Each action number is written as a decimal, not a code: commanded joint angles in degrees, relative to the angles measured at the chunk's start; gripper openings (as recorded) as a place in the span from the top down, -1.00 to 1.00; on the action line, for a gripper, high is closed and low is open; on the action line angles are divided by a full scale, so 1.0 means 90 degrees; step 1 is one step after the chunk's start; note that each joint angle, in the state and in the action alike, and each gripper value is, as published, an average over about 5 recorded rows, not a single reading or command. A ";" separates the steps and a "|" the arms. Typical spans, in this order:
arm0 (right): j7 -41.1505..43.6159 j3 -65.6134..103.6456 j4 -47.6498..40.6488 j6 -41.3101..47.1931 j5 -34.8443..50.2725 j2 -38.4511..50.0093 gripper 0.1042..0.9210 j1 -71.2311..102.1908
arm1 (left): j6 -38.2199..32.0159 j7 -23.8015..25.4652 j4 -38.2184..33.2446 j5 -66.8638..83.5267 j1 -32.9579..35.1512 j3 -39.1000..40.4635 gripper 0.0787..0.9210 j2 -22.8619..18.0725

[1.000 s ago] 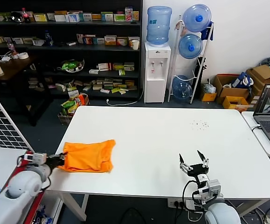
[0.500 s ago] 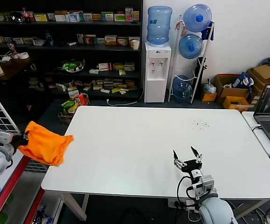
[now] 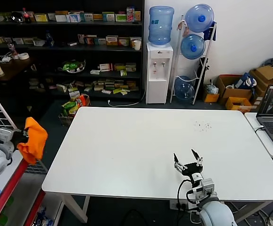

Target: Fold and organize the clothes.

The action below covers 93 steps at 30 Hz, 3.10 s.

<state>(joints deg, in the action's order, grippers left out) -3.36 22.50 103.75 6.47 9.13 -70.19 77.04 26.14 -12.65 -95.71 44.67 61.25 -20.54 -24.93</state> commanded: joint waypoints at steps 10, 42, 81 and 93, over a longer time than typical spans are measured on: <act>-0.0027 0.0238 0.0148 0.0013 -0.0165 -0.0113 -0.76 0.0335 | -0.0170 -0.0561 -0.1716 -0.0739 0.0163 0.1433 0.90 -0.1942; 0.0123 0.1416 0.0739 -0.0437 0.0457 0.0412 -0.76 0.1602 | -0.0930 -0.0895 0.1128 -0.1428 -0.1257 0.3769 0.90 -0.7618; 0.1903 0.2489 -0.0009 0.0654 -0.0864 -0.1433 -0.76 -0.0208 | -0.4180 0.0958 0.0119 -0.4395 0.1474 -0.0450 -0.77 -0.5301; 0.2115 0.2628 0.0175 0.0506 -0.1317 -0.1665 -0.76 0.0036 | -0.4139 0.1313 -0.0055 -0.4835 0.1533 -0.0697 -0.77 -0.5386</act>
<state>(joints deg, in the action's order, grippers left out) 13.50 43.71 105.25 11.43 1.11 -81.09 77.86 -10.68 -3.04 -95.74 5.20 73.74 -21.21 -72.10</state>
